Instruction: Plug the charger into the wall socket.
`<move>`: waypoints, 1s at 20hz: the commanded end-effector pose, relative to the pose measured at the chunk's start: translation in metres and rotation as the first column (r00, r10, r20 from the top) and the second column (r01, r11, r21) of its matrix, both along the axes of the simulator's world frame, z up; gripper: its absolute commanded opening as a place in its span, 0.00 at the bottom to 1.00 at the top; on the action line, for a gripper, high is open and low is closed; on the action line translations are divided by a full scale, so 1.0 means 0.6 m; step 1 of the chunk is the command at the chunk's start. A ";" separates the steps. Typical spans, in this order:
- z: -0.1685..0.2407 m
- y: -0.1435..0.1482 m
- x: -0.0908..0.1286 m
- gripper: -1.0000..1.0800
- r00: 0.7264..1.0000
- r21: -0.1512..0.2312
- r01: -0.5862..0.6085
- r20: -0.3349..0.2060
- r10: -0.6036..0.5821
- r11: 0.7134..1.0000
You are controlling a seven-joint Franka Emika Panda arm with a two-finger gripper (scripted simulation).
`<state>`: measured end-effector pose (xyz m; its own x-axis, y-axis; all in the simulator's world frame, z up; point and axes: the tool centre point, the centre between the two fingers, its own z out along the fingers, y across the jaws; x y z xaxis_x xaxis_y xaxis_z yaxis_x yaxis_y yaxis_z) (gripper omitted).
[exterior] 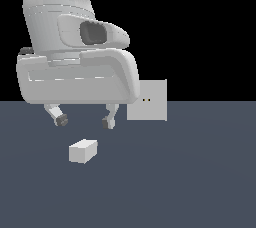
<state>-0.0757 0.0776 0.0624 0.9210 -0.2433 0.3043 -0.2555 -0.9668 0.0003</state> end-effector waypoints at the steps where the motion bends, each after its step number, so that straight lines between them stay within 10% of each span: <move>1: 0.000 0.000 0.000 0.96 1.000 0.000 0.001 0.000 -0.001 1.000; 20: -0.085 -0.001 -0.001 0.96 1.000 0.001 0.003 0.001 -0.003 1.000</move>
<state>-0.0766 0.0770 0.0127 0.9203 -0.2461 0.3041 -0.2583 -0.9661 -0.0001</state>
